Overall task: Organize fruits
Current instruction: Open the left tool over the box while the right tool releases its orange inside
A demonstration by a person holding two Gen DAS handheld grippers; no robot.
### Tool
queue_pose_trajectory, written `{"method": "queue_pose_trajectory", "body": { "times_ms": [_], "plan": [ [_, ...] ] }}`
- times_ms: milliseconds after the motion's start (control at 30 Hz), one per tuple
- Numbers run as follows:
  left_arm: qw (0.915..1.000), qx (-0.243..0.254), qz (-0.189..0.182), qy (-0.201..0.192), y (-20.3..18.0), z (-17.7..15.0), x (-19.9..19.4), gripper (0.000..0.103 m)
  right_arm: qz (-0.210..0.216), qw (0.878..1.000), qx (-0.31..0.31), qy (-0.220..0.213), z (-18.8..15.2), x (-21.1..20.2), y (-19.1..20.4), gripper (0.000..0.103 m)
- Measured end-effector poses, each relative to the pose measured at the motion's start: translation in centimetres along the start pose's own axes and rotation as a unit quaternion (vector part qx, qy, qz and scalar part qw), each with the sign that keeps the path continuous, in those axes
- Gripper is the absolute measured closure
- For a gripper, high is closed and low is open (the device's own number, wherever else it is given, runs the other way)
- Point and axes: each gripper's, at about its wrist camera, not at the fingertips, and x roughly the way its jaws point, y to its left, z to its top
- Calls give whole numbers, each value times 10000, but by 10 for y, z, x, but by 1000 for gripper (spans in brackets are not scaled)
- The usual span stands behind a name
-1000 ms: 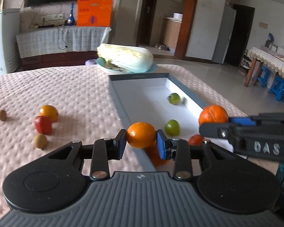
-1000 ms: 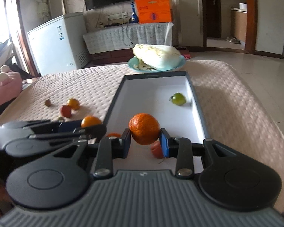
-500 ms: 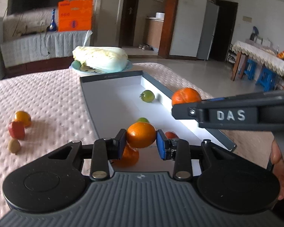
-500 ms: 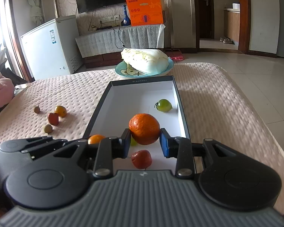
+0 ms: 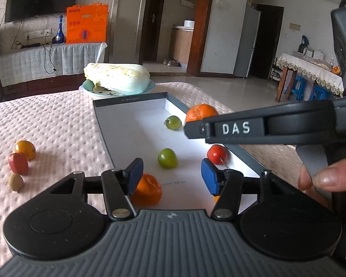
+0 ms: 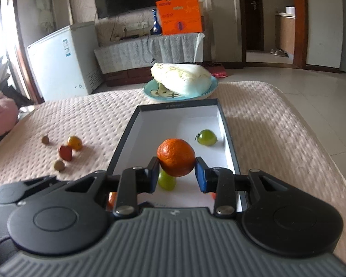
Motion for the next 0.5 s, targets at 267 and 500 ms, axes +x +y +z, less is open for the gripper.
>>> {"method": "queue_pose_trajectory", "body": {
  "times_ms": [267,500],
  "plan": [
    [10000,-79,35,-3,6,1,-6,41,-31,9999,-72,-149,3,2,7,65],
    [9999,-116,97,1,12,1,-12,41,-52,9994,-192,-282,10,17,8,62]
  ]
}}
